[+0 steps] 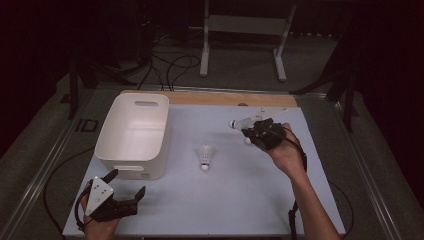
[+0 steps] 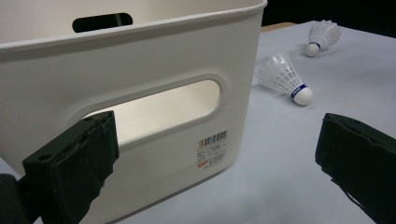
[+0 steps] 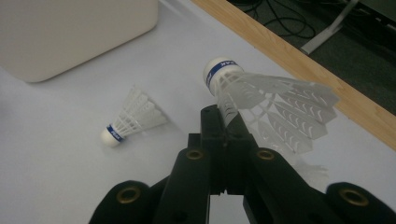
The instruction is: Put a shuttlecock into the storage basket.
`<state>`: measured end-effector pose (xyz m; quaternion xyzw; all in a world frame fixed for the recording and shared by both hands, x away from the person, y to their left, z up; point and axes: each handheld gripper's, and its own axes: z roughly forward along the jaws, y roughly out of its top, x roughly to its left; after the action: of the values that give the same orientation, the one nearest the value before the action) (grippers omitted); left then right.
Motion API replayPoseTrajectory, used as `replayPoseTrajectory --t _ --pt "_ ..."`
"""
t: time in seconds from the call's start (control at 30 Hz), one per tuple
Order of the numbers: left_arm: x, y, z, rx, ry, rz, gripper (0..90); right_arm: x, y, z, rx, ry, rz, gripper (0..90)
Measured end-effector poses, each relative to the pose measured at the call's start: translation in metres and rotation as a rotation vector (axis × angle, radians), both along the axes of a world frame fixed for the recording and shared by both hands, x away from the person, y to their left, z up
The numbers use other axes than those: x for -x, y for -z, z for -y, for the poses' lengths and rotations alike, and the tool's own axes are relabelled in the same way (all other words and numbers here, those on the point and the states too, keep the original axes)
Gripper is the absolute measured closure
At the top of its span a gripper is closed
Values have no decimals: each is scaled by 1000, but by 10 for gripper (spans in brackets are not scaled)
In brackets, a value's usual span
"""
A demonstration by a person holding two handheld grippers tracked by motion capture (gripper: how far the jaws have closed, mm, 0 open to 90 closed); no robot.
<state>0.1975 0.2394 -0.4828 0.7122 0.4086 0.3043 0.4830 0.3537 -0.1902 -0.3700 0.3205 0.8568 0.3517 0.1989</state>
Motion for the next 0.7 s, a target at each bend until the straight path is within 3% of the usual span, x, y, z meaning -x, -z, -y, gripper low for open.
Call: replayPoseTrajectory --t 0.7 --pt "0 0 -1 3 -3 -2 0 -10 -7 -10 -21 -16 1 897"
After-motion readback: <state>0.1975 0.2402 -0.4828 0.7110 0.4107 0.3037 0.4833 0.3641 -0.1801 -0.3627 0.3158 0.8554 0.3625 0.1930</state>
